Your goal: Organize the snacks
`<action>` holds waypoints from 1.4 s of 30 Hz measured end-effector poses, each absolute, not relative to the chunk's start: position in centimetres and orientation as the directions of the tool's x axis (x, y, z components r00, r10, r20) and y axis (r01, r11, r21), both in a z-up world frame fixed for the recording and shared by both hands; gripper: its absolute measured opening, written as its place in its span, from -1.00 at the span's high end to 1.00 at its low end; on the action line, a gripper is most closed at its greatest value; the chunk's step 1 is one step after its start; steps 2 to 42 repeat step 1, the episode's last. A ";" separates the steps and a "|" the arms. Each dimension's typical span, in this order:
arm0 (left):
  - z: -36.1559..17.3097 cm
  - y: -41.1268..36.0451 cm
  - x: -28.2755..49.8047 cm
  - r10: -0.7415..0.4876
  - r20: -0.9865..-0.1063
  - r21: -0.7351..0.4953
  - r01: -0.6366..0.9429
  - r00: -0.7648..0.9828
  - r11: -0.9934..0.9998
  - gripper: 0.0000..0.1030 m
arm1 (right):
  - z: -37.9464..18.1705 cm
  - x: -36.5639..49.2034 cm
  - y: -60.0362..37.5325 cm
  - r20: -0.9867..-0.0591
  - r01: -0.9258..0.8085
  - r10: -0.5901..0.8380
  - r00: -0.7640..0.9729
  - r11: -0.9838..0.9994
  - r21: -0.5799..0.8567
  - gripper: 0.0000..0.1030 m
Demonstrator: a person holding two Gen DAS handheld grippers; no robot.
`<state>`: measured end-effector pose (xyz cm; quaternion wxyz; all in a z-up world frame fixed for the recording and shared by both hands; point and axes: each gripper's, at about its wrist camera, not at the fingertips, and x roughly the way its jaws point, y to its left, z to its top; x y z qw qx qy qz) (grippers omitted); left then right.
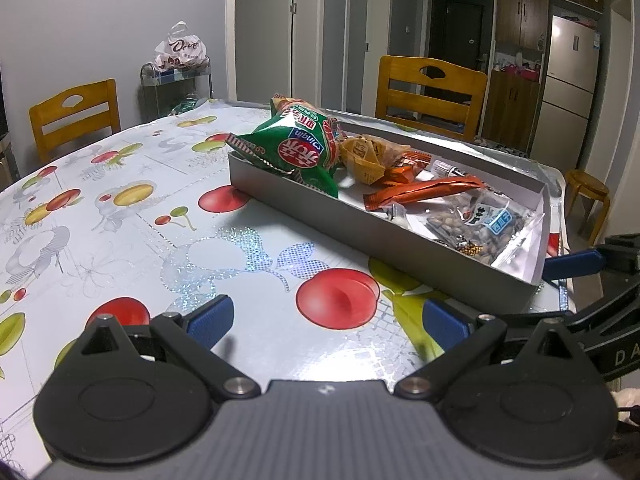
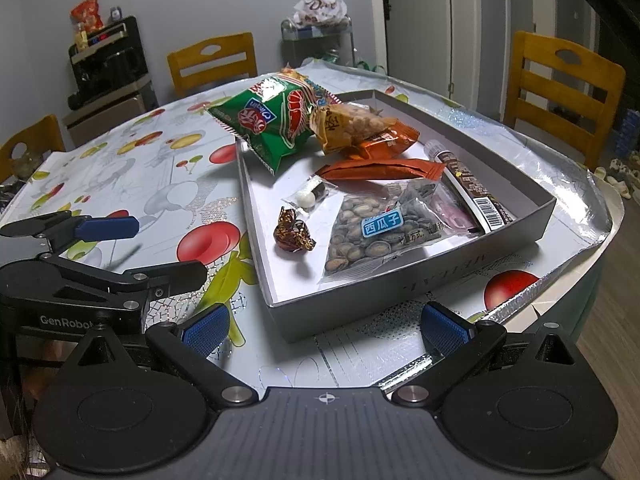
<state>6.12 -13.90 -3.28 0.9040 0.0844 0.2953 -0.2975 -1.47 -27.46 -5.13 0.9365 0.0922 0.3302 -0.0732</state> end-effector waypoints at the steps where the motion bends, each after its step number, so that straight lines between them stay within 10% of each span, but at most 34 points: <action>1: -3.3 -13.9 6.2 -0.488 -0.586 -0.024 0.588 0.647 0.808 -0.98 | -5.1 -1.5 -27.5 -0.631 0.197 -0.077 0.772 0.973 0.123 -1.00; 42: -3.3 -13.9 6.2 -0.488 -0.586 -0.024 0.588 0.647 0.808 -0.98 | -5.1 -1.5 -27.5 -0.631 0.197 -0.077 0.772 0.973 0.123 -1.00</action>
